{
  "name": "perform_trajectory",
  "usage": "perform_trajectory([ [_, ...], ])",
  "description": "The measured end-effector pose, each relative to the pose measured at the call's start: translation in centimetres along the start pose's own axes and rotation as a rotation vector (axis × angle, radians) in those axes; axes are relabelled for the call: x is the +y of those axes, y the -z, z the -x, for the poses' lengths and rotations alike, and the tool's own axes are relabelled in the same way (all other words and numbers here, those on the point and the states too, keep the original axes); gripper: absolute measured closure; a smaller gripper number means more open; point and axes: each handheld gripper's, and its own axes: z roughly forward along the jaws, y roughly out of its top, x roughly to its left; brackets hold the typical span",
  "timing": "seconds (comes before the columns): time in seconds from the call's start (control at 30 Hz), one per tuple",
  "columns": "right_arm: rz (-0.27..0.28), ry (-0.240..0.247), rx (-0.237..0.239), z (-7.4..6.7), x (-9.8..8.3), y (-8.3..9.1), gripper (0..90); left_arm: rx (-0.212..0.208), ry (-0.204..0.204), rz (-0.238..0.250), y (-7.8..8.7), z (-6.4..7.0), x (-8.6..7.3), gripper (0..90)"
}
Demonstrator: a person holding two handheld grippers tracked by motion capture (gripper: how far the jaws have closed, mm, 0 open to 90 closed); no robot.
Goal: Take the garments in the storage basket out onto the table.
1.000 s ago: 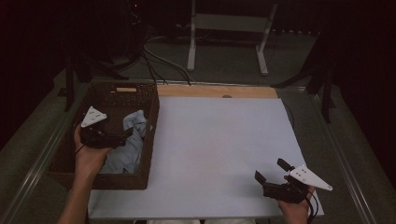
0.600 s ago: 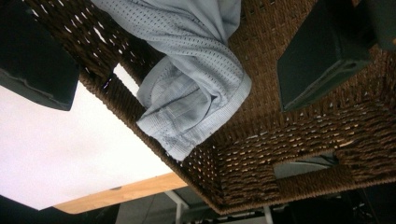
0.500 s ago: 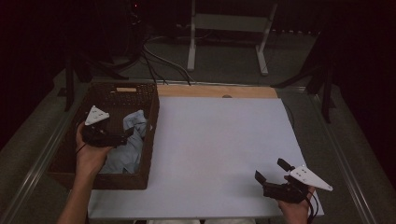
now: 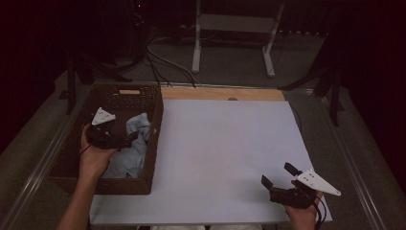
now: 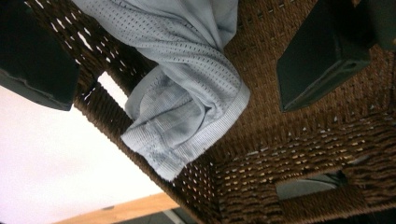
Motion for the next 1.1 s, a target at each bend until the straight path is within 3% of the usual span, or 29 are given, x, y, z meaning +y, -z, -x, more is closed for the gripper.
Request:
perform_trajectory([
  [0.17, 0.001, 0.0, 0.001, 0.0, 0.0, 0.0, 0.0, -0.005, -0.007, -0.026, -0.5, 0.0, -0.1, 1.1],
  [0.67, 0.002, 0.001, 0.0, 0.0, 0.0, 0.0, 0.0, -0.086, -0.007, -0.125, -2.1, -0.1, -0.5, 1.1],
  [1.1, 0.002, -0.001, 0.001, 0.0, 0.0, 0.0, 0.0, -0.123, -0.014, -0.173, -3.0, -0.3, -0.8, 1.1],
])
